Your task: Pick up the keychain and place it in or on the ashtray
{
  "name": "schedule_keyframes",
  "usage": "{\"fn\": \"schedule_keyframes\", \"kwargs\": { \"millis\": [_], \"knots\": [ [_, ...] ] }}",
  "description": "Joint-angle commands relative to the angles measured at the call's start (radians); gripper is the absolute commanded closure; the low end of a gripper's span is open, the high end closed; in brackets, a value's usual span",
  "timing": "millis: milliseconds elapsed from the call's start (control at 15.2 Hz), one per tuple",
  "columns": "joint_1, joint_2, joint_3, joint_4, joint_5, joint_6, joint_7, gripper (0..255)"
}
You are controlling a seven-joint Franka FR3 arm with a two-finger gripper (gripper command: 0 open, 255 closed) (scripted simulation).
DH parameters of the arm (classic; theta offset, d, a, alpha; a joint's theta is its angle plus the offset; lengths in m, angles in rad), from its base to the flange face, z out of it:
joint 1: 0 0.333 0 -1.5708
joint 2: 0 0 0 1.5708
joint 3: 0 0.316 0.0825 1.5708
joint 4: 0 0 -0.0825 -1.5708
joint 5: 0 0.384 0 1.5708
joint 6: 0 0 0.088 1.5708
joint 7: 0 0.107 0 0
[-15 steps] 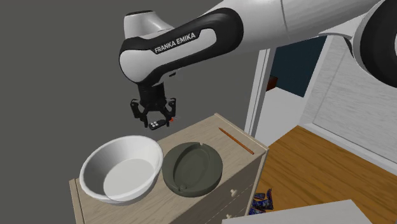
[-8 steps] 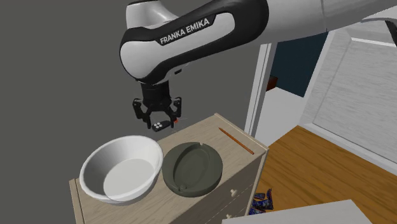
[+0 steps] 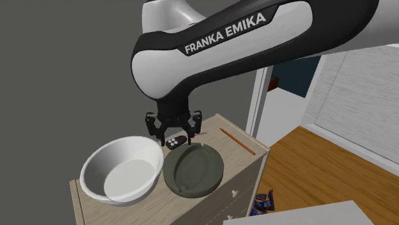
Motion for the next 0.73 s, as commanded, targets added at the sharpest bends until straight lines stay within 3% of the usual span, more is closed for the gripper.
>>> {"fn": "schedule_keyframes", "kwargs": {
  "millis": [0, 660],
  "knots": [
    [0.015, -0.093, -0.007, -0.082, 0.055, 0.001, -0.022, 255],
    [0.014, -0.031, 0.013, -0.168, 0.030, 0.142, 0.001, 255]
  ]
}}
